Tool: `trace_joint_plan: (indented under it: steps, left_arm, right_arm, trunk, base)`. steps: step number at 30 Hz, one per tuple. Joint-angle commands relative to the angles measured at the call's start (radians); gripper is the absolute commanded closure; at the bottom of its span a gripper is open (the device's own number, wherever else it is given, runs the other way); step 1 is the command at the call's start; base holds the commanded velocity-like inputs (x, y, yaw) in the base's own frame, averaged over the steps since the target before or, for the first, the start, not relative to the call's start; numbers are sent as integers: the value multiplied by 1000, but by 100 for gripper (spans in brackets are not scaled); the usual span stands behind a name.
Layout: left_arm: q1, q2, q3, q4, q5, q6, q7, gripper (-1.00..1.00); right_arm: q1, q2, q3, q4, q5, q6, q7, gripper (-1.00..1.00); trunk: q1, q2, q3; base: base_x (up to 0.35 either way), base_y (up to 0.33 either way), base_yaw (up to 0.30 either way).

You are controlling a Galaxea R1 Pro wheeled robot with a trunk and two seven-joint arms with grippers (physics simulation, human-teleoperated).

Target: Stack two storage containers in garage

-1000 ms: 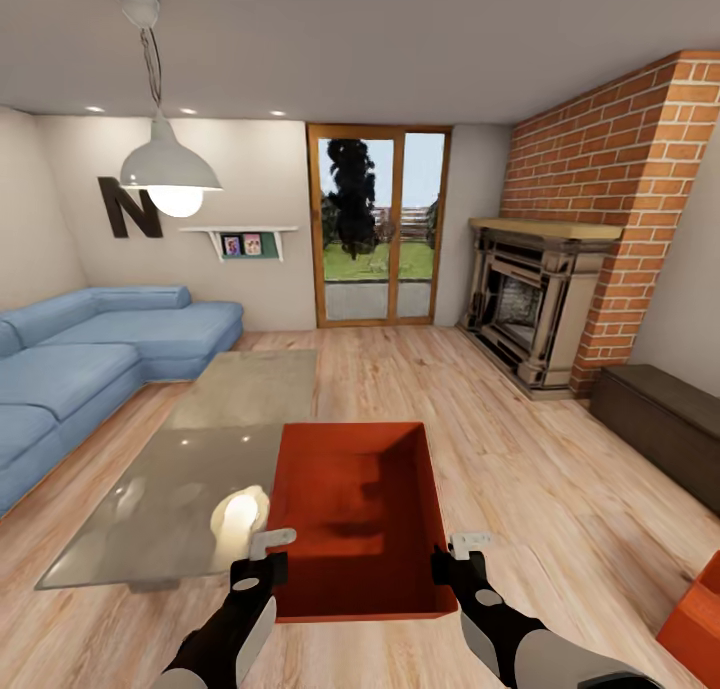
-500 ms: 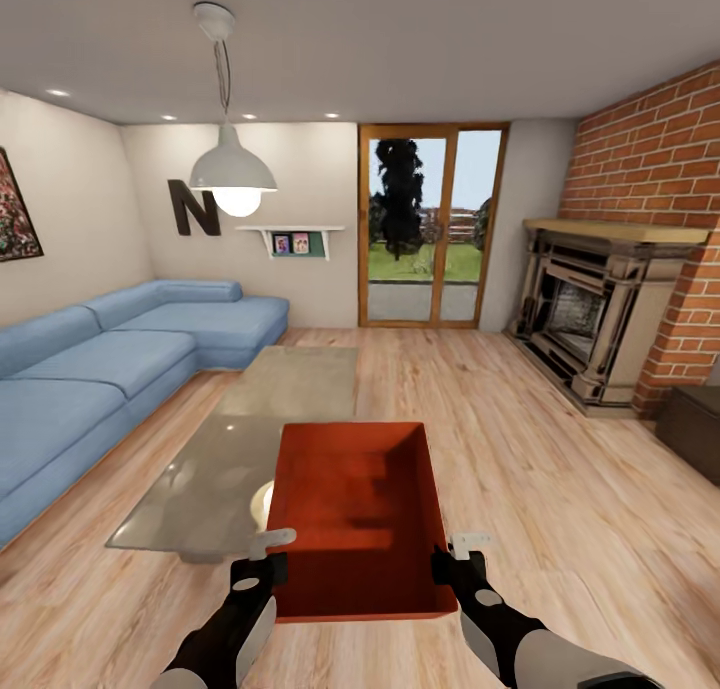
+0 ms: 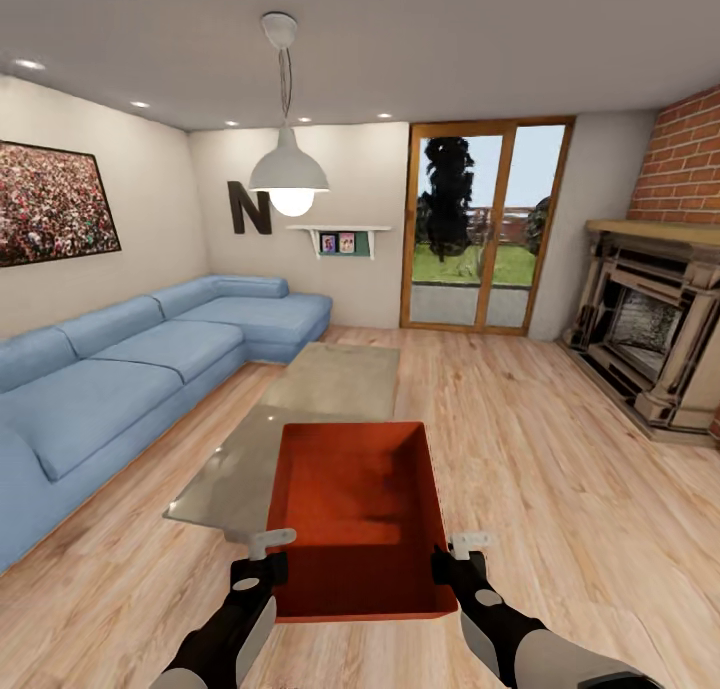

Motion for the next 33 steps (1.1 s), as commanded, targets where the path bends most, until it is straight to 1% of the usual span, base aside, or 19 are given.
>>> trace_joint_plan:
  steps: [1,33]
  left_arm:
    - [-1,1,11,-24,3,5,6,100]
    - [-1,1,11,-24,3,5,6,100]
  right_arm:
    - [0,0,3,2,-1,-1,-3,100]
    - [0,0,3,2,-1,-1,-3,100]
  trunk:
    - [0,-1,-2]
    - [0,-1,-2]
  base:
    - [0,0,300]
    - [0,0,300]
